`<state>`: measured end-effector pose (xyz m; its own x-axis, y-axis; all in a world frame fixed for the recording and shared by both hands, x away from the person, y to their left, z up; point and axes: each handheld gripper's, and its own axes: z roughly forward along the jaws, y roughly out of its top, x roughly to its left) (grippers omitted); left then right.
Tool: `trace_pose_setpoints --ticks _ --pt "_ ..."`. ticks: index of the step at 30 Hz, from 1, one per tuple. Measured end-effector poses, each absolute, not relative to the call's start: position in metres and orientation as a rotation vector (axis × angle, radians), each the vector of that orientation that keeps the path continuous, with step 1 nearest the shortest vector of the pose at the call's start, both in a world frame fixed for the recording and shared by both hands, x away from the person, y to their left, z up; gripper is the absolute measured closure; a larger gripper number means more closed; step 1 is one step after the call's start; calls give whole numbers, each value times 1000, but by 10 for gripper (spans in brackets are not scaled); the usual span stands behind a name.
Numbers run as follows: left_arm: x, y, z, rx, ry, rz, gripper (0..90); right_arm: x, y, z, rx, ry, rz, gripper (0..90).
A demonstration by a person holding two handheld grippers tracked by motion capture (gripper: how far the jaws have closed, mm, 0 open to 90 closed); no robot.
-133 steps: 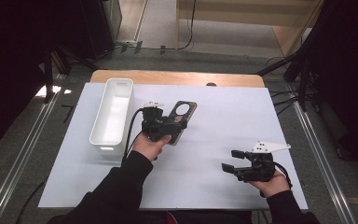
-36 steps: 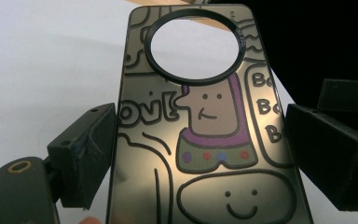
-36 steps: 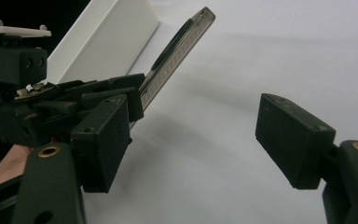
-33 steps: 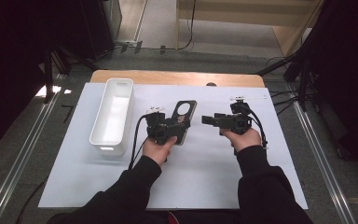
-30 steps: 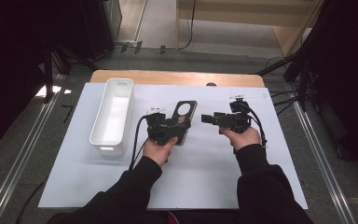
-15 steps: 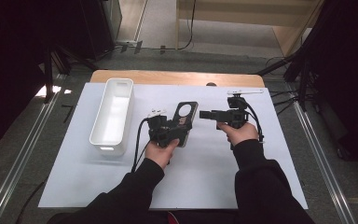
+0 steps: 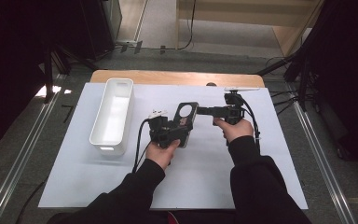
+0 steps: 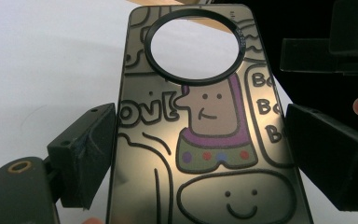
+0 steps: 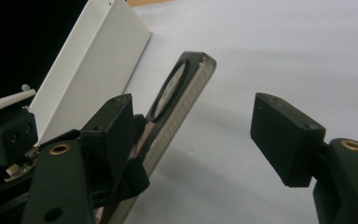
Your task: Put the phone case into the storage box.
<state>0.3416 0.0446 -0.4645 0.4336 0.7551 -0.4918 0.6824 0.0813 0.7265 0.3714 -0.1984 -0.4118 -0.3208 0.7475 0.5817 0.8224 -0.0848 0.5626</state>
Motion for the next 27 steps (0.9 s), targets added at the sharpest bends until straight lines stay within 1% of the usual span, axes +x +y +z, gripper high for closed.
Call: trace_pose_setpoints --ticks 27 --pt "343 46 -464 1629 1286 103 114 395 -184 -416 -1831 -1985 -1293 314"
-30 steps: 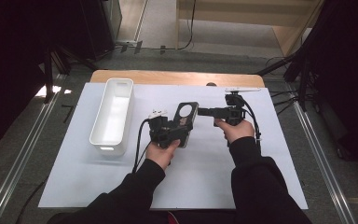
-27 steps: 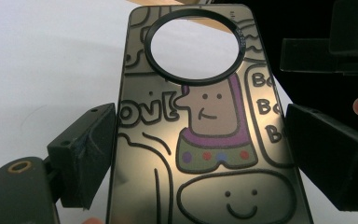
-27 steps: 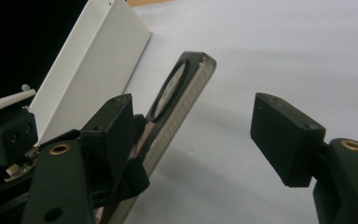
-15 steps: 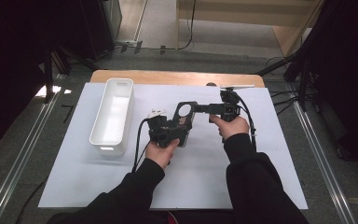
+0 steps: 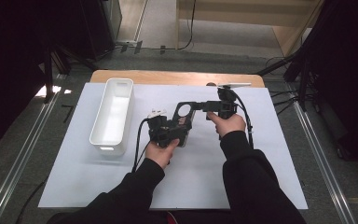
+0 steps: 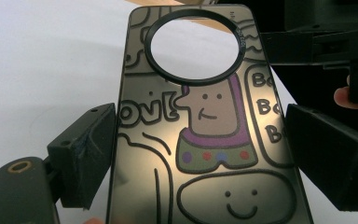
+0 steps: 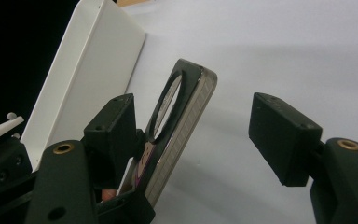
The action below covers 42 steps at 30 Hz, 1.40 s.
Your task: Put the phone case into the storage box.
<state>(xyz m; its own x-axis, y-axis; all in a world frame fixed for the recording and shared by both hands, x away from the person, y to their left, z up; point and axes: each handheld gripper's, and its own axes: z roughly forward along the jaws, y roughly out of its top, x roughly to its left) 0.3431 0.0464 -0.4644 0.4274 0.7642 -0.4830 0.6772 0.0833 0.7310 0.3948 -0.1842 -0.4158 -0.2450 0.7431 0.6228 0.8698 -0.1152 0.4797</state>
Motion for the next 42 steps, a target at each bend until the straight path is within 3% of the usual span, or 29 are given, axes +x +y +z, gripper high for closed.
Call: trace_pose_setpoints --ticks 24,42 --pt "343 46 -464 1622 1284 87 114 413 -172 -418 -1873 -1936 -1247 386" --pt "343 46 -464 1615 1283 82 114 417 -171 -421 -1903 -1845 -1253 523"
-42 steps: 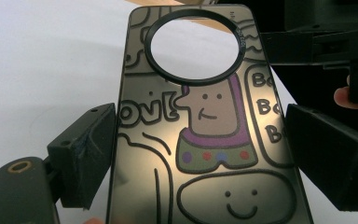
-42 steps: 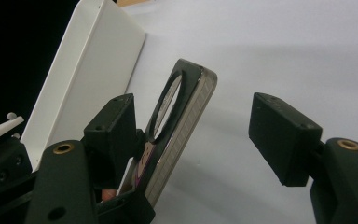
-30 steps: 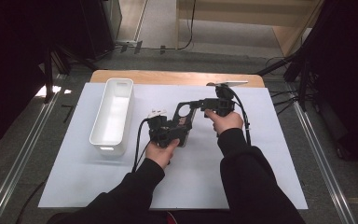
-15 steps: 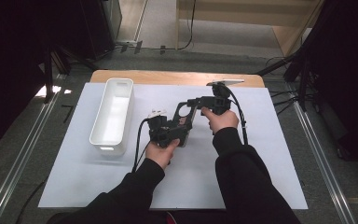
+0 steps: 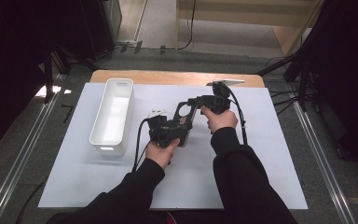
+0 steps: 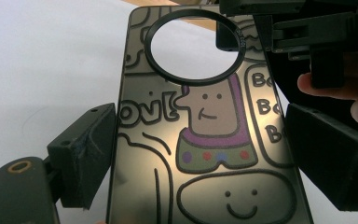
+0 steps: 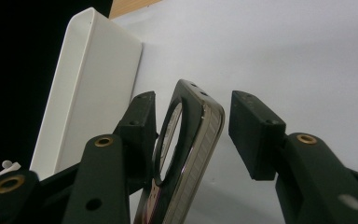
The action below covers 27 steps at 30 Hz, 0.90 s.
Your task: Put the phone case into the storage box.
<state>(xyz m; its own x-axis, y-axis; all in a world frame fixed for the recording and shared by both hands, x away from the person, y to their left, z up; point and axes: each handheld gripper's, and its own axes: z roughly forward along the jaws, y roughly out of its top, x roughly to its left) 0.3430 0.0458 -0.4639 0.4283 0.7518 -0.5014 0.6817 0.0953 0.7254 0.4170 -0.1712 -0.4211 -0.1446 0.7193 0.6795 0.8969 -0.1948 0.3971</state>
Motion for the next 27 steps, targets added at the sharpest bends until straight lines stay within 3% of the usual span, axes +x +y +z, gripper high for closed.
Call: trace_pose_setpoints --ticks 27 --pt "344 47 -464 1594 1289 70 114 418 -168 -426 -1919 -1763 -1268 699"
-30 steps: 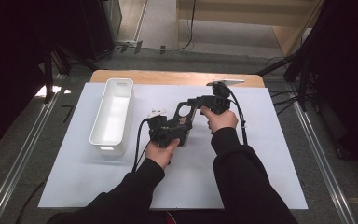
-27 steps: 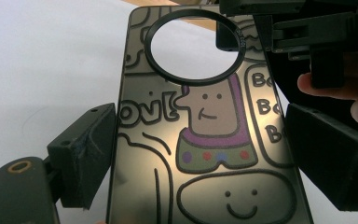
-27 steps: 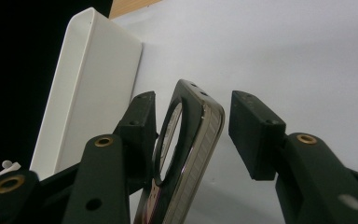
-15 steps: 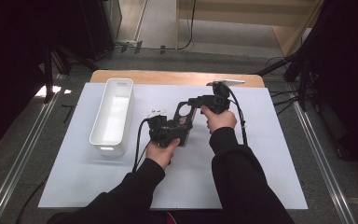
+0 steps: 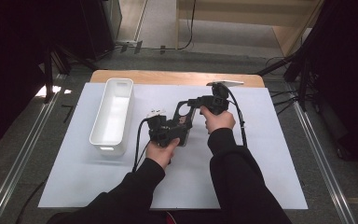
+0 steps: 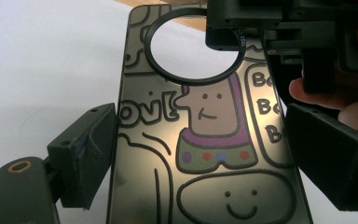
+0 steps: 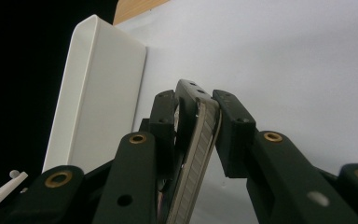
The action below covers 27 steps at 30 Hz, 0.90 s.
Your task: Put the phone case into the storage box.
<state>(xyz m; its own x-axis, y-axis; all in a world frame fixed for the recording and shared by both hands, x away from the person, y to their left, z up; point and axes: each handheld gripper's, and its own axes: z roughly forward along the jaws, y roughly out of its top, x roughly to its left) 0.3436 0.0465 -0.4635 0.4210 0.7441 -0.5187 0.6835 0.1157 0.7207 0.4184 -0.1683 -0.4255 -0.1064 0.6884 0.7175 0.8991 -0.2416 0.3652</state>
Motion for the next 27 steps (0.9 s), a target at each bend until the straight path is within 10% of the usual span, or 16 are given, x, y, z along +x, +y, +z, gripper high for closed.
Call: trace_pose_setpoints --ticks 27 --pt "343 47 -465 1542 1303 30 113 422 -162 -414 -1893 -1776 -1269 751"
